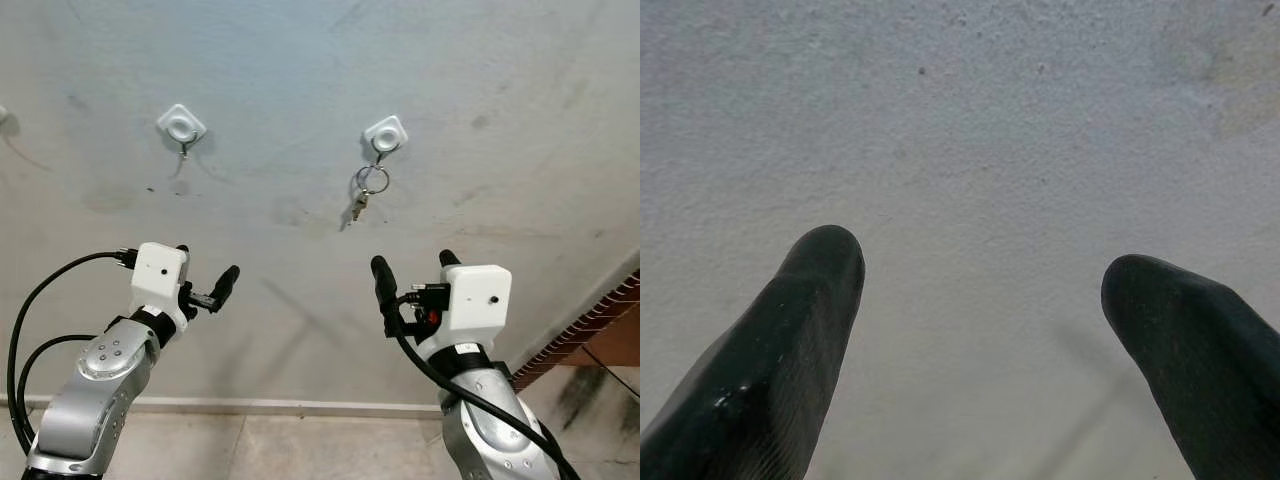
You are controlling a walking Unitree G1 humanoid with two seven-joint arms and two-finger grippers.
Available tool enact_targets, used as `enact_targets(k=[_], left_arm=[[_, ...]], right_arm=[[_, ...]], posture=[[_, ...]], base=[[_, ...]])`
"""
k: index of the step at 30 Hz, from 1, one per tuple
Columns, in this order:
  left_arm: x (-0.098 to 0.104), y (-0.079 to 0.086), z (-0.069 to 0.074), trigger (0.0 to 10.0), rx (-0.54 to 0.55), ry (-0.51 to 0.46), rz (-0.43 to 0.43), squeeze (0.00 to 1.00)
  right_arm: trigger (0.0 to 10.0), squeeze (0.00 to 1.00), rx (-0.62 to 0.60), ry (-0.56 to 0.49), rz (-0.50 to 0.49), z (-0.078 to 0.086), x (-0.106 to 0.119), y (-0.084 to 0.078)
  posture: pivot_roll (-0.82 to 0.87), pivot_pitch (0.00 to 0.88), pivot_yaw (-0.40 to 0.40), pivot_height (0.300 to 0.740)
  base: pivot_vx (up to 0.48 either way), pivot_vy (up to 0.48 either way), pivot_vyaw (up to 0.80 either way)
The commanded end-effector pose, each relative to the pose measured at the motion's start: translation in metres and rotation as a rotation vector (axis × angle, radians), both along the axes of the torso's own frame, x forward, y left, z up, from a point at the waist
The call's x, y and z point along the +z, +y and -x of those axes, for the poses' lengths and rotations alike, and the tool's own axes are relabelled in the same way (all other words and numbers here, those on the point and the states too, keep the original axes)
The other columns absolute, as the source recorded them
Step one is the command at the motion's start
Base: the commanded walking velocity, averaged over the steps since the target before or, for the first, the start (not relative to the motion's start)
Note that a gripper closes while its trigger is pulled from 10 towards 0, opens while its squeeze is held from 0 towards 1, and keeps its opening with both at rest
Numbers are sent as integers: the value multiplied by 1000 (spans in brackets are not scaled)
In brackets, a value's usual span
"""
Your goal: Hang keys on a hook
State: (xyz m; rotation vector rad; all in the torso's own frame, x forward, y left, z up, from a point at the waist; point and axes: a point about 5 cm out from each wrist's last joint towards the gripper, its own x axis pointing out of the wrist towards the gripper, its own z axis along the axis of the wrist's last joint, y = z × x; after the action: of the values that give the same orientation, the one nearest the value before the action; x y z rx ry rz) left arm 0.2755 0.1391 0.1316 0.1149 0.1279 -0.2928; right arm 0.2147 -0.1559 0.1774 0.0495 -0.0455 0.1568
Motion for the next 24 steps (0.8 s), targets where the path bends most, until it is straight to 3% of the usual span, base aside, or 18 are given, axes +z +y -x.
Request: enact_targets(k=[1, 9, 24], left_arm=[[-2, -1, 1, 10000, -4, 7, -4, 0], [-1, -2, 0, 10000, -9, 11, 5, 0], [1, -2, -2, 10000, -10, 13, 9, 0]], right_arm=[[10000, 0, -5, -2, 1, -2, -1, -1], [10000, 0, -7, -2, 2, -4, -2, -2], [10000, 0, -25, -10, 4, -7, -1, -6]], posture=[[68, 5, -53, 740], [69, 0, -51, 740], [71, 4, -50, 740]], base=[[0, 0, 0], [0, 0, 0], [-333, 0, 0]])
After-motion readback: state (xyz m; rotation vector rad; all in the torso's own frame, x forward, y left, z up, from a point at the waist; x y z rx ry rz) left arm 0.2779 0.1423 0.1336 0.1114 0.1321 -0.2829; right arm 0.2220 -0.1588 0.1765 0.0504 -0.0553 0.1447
